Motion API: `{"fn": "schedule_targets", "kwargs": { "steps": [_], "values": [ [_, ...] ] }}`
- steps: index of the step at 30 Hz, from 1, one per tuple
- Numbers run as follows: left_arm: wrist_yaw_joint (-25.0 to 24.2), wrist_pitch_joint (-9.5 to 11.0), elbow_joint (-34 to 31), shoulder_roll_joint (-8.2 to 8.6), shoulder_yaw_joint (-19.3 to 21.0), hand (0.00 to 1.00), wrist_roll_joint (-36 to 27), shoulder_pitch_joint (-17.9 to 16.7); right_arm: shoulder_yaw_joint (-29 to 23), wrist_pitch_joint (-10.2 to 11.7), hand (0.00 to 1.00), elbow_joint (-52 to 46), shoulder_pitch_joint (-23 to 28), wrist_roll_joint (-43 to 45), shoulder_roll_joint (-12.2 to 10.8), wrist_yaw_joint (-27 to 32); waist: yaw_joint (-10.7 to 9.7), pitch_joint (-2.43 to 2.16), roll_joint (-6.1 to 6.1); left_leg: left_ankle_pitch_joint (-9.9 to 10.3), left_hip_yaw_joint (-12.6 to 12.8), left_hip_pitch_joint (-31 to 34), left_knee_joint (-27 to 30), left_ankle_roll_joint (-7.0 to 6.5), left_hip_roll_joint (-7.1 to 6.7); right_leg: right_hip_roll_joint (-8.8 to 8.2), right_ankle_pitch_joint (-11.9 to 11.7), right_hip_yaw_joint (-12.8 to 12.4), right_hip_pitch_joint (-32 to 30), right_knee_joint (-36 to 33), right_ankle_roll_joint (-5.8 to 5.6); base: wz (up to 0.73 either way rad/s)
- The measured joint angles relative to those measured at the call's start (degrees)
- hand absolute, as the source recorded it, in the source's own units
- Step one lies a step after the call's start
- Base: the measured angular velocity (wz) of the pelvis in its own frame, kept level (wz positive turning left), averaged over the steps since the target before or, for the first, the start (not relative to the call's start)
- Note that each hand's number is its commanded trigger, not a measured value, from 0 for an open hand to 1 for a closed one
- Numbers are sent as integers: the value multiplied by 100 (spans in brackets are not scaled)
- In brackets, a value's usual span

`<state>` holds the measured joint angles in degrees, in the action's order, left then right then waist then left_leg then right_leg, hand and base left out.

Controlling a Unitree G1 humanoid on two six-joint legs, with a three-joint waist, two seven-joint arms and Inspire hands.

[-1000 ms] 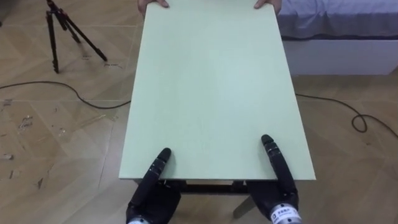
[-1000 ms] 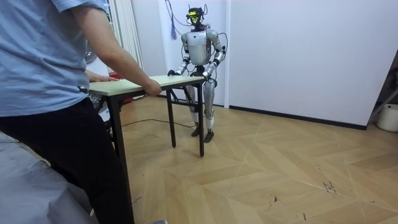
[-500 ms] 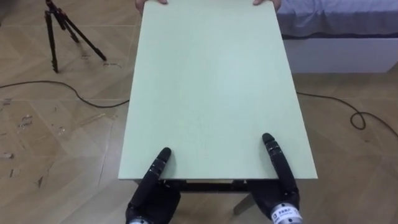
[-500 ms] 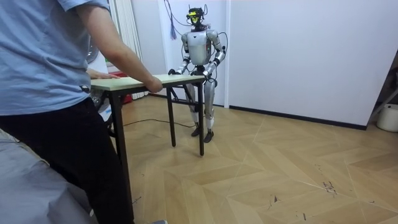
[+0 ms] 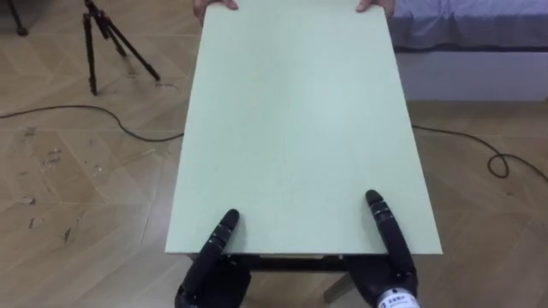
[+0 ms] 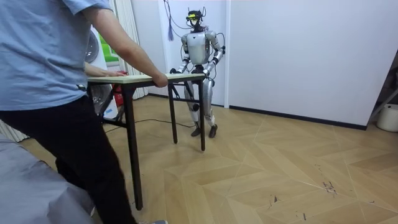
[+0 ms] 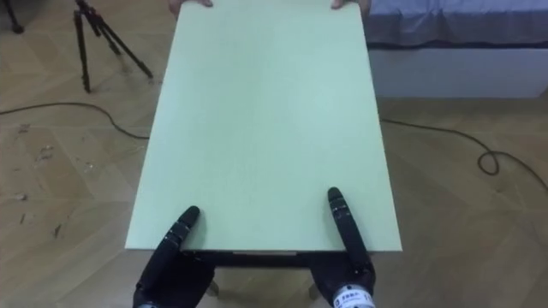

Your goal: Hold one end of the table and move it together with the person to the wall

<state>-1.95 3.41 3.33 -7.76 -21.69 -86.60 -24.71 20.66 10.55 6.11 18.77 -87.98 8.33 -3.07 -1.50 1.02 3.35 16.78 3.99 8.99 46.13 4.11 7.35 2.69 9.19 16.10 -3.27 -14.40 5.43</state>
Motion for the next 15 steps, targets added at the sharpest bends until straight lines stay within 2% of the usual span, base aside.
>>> {"fn": "schedule_targets", "kwargs": {
  "steps": [1, 2, 3, 4, 5, 6, 7, 8, 9, 11, 12, 13, 14, 15],
  "values": [
    [-16, -4, -5, 24, 1, 100, -35, 60, -66, -22, 100, -25, -23, 19, -6, -46, -101, 17, 40, 112, -57, -259, -251, 68, 91, -7, -9, 105, -215, -192, 10, 38],
    [-18, -13, -5, 17, -9, 100, -43, 150, -137, -52, 100, -27, -45, 11, -6, -84, -165, 22, 61, 361, -161, -584, -809, 86, 131, -32, -20, 173, -501, -390, 13, 33],
    [-18, -14, -4, 2, -16, 100, -42, 206, -172, -66, 100, -35, -54, 9, -7, -110, -169, 23, 66, 476, -174, -704, -1129, 95, 154, -52, -26, 207, -640, -497, 12, 25],
    [-18, -19, 5, -32, -31, 100, -45, 330, -192, -69, 100, -65, -82, -1, -21, -136, -166, 38, 100, 718, -138, -863, -1678, 111, 199, -80, -83, 282, -886, -655, 8, 13],
    [-16, -22, 14, -83, -35, 100, -56, 440, -283, -104, 100, -76, -116, 31, -80, -139, -168, 46, 104, 843, -46, -855, -2034, -34, 167, -135, -178, 300, -1120, -772, -16, 12],
    [-16, -23, 17, -99, -36, 100, -54, 472, -340, -151, 100, -75, -121, 67, -129, -141, -171, 47, 95, 865, -23, -833, -2144, -97, 126, -178, -230, 284, -1215, -810, -44, 0],
    [-16, -22, 37, -146, -42, 100, -42, 501, -417, -213, 100, -61, -116, 120, -181, -163, -170, 39, 37, 770, 16, -727, -2194, -311, -37, -311, -375, 196, -1366, -818, -104, -12],
    [-16, -22, 55, -151, -78, 100, -73, 478, -426, -262, 100, -47, -108, 148, -141, -192, -147, 41, 42, 707, 74, -663, -2214, -410, -153, -377, -548, 107, -1407, -705, -165, -17],
    [-17, -23, 90, -156, -94, 100, -106, 474, -430, -274, 100, -35, -98, 170, -129, -199, -146, 42, 42, 668, 83, -644, -2226, -451, -220, -415, -621, 77, -1399, -624, -188, -21],
    [-23, -72, 130, -163, -120, 100, -167, 368, -486, -400, 100, 31, -58, 286, -98, -261, -141, 32, 9, 512, 208, -534, -2245, -613, -433, -555, -986, -52, -1459, -416, -267, -16],
    [-30, -80, 132, -161, -120, 100, -167, 349, -518, -430, 100, 31, -37, 306, -101, -282, -142, 30, -7, 467, 223, -494, -2240, -654, -494, -603, -1080, -87, -1500, -395, -289, -13],
    [-57, -98, 141, -160, -120, 100, -168, 317, -551, -469, 100, 31, -12, 328, -100, -312, -134, 25, -31, 371, 291, -405, -2248, -735, -597, -679, -1318, -184, -1589, -325, -368, -15],
    [-92, -98, 143, -161, -119, 100, -173, 278, -599, -553, 100, 31, -15, 369, -104, -312, -125, 23, -47, 259, 395, -315, -2272, -838, -670, -752, -1609, -241, -1670, -220, -500, -17],
    [-96, -102, 140, -163, -119, 100, -215, 257, -629, -612, 100, 30, -14, 420, -113, -312, -133, 25, -56, 146, 538, -183, -2278, -943, -719, -811, -1875, -378, -1701, -62, -714, -7]
  ]
}}
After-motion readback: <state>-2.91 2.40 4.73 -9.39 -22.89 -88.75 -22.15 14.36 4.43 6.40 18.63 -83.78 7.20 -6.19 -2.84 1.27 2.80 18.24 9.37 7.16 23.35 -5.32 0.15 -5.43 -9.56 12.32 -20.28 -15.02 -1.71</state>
